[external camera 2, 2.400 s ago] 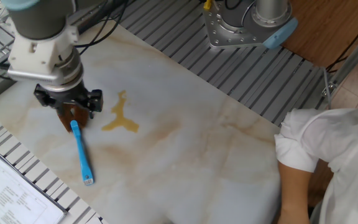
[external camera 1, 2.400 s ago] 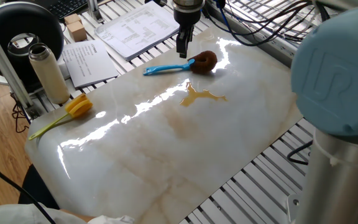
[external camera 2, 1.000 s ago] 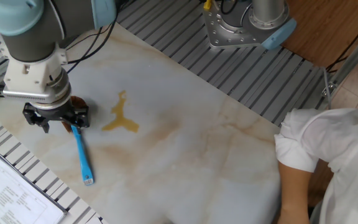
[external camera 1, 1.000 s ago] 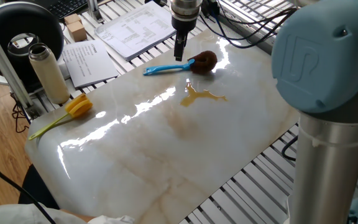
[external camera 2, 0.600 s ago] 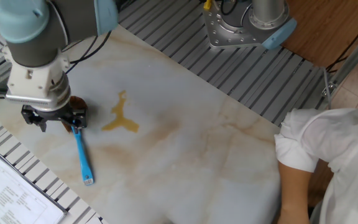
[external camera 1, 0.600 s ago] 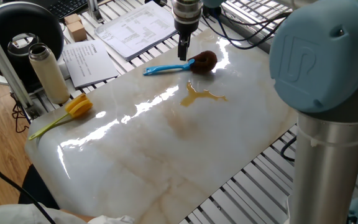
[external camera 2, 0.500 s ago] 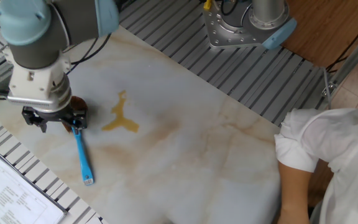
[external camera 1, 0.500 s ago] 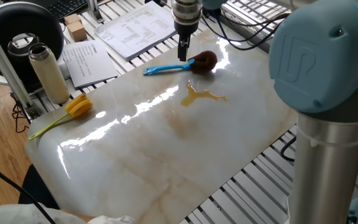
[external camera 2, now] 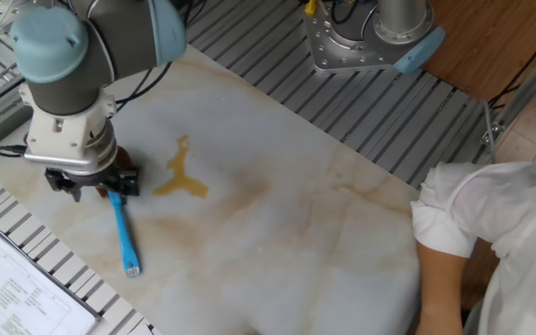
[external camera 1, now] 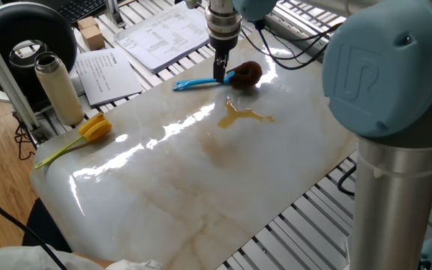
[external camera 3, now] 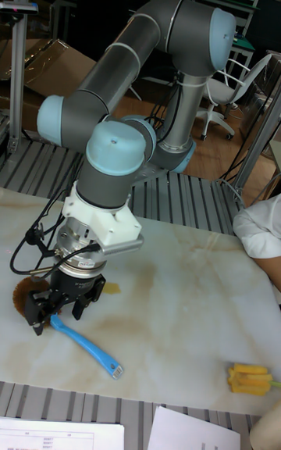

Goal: Scrub the table with a brush

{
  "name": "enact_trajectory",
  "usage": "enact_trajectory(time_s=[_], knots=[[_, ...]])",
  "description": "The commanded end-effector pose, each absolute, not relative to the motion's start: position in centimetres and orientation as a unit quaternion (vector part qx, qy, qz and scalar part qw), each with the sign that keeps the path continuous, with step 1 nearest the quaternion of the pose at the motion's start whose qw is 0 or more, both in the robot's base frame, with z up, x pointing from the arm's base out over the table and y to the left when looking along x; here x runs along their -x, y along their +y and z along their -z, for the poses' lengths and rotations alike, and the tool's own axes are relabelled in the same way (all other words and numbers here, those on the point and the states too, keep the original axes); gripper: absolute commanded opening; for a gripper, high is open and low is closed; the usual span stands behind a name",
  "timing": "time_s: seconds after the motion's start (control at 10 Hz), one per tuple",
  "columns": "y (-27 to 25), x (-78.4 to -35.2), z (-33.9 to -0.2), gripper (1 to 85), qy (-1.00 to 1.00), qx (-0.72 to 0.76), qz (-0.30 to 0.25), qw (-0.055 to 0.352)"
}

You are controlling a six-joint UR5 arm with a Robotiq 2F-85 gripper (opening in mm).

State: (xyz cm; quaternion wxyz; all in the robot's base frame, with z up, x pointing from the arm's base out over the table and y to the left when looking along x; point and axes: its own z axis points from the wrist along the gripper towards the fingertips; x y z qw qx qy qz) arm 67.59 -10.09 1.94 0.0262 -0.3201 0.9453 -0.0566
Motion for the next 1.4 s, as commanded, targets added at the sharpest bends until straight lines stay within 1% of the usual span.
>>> enact_trajectory(time_s=[0.0, 0.5, 0.6, 0.7, 0.8, 1.0, 1.1, 1.3], knots=[[-7.3, -67.2, -1.3, 73.3, 0.951, 0.306, 0.021, 0.029], [-4.8, -69.6, -0.3, 73.0, 0.949, 0.313, -0.004, 0.045], [-4.6, -69.6, -0.6, 72.7, 0.949, 0.313, -0.003, 0.045], [-4.7, -69.4, -1.4, 71.7, 0.95, 0.31, -0.003, 0.046], [-4.9, -69.3, -1.4, 70.3, 0.95, 0.311, 0.0, 0.043], [-3.2, -69.9, -1.5, 67.7, 0.931, 0.357, -0.025, 0.065], [-2.8, -70.2, -1.4, 64.3, 0.927, 0.368, -0.029, 0.069], [-3.0, -70.4, -0.6, 61.0, 0.919, 0.388, -0.023, 0.068]])
